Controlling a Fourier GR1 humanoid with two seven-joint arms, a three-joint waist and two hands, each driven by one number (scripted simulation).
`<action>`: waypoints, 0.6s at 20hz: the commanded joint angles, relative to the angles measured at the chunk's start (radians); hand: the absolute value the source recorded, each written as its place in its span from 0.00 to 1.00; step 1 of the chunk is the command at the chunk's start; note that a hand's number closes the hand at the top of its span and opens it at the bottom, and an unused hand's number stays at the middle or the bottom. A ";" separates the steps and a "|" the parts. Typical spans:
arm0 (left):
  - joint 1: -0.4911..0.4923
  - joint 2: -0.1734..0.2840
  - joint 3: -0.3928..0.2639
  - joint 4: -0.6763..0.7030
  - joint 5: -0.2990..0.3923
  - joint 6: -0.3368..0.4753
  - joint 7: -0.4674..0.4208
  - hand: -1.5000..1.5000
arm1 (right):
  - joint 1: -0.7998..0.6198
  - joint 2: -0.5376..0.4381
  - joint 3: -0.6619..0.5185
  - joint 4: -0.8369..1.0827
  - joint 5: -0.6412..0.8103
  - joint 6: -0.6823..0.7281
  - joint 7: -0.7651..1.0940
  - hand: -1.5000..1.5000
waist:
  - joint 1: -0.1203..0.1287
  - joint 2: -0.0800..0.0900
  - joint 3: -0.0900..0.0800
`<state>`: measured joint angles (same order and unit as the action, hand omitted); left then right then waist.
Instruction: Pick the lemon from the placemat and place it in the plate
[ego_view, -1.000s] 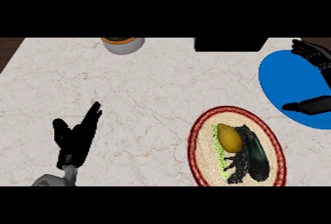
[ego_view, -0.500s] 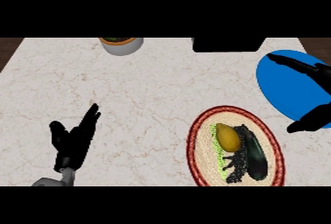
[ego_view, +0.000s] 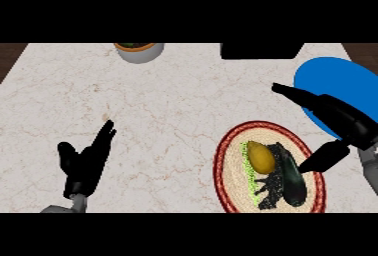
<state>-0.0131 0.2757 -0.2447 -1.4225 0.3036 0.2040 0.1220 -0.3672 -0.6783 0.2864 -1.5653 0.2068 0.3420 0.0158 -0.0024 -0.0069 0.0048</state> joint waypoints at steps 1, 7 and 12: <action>0.056 -0.008 -0.020 -0.026 -0.016 0.000 0.034 0.50 | 0.031 0.075 0.058 -0.098 0.076 -0.020 0.168 0.00 | 0.003 0.004 -0.005; -0.038 -0.054 -0.004 -0.016 -0.055 0.035 0.119 0.50 | 0.033 0.087 0.014 -0.011 0.088 0.104 0.079 0.00 | 0.003 0.007 -0.005; -0.060 -0.090 0.016 0.098 -0.058 -0.028 0.045 0.50 | 0.139 0.119 0.025 -0.065 0.168 0.067 0.036 0.00 | -0.003 0.007 -0.005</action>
<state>-0.0198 0.2330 -0.2234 -1.4307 0.2590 0.1924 0.1629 -0.2728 -0.5511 0.3349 -1.6206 0.3479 0.3928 0.0992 0.0006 -0.0050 0.0055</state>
